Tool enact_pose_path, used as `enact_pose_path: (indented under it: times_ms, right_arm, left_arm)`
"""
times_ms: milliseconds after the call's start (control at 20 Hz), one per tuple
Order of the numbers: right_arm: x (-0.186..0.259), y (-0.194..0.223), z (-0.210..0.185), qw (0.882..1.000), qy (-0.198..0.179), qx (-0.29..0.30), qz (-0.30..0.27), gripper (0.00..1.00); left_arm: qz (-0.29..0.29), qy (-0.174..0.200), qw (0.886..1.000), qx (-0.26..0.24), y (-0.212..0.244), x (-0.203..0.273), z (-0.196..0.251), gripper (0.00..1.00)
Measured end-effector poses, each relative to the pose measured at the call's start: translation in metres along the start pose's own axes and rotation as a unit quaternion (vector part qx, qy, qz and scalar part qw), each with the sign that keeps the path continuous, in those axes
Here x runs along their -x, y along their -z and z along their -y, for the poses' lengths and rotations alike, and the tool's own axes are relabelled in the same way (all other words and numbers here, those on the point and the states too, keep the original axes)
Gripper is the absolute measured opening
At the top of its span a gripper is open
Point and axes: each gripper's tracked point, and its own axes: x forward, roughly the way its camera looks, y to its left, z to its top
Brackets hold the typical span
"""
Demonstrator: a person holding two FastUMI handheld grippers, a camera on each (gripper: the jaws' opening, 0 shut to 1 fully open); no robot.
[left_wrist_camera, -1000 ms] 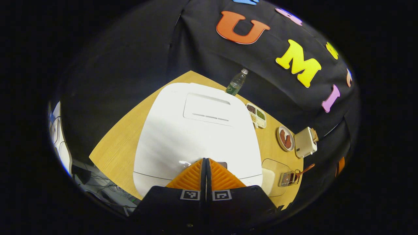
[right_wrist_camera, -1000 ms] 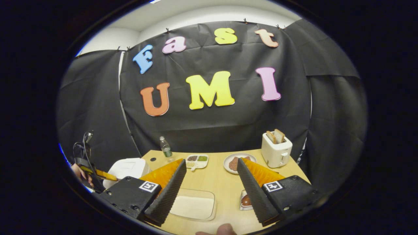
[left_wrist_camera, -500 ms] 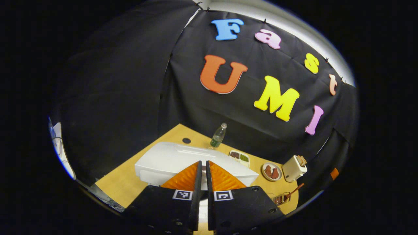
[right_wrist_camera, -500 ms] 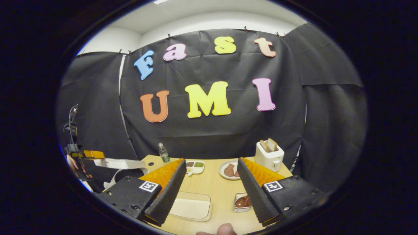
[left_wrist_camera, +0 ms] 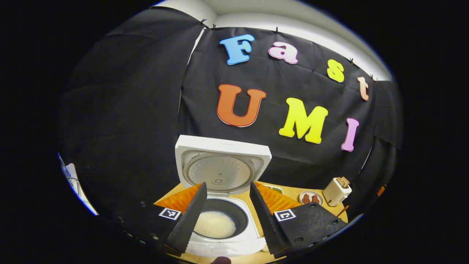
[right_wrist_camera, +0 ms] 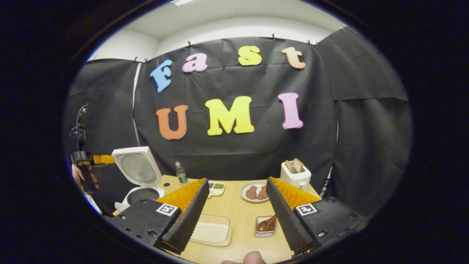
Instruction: Close the left gripper, press the button to open the rice cooker; take a wooden spoon from the chopstick holder with the right hand, scoop a spoonful of rice and pour it into the rice cooker, then put the wooden spoon back into the chopstick holder.
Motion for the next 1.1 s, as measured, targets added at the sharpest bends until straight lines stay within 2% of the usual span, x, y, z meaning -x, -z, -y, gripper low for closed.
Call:
enact_pose_path:
  times_ms: [150,450,550,650,850,1000,1050,1100]
  right_arm:
    - [-0.001,0.021,0.012,1.000,0.002,-0.014,-0.013,1.00]
    - [-0.016,0.063,0.045,0.999,0.007,-0.019,-0.045,1.00]
    - [-0.024,0.077,0.059,0.998,0.008,-0.021,-0.062,1.00]
    - [-0.036,0.090,0.071,0.997,0.003,-0.025,-0.077,1.00]
    - [-0.066,0.116,0.100,0.994,0.004,-0.033,-0.102,0.97]
    - [-0.092,0.142,0.116,0.991,-0.003,-0.030,-0.133,0.96]
    - [-0.101,0.153,0.121,0.989,-0.005,-0.033,-0.146,0.99]
    - [-0.109,0.164,0.125,0.986,-0.011,-0.037,-0.160,0.96]
  left_arm:
    - [0.021,-0.003,1.000,-0.009,-0.009,0.018,0.011,0.95]
    - [0.035,-0.007,0.999,-0.033,-0.013,0.052,0.032,0.94]
    - [0.046,-0.020,0.998,-0.037,-0.014,0.062,0.034,0.94]
    - [0.061,-0.039,0.997,-0.039,-0.016,0.074,0.033,0.94]
    - [0.075,-0.037,0.995,-0.052,-0.015,0.085,0.049,0.94]
    - [0.079,-0.049,0.995,-0.040,-0.018,0.086,0.051,0.94]
    - [0.077,-0.053,0.995,-0.040,-0.016,0.083,0.052,0.94]
    - [0.076,-0.060,0.994,-0.043,-0.015,0.084,0.052,0.94]
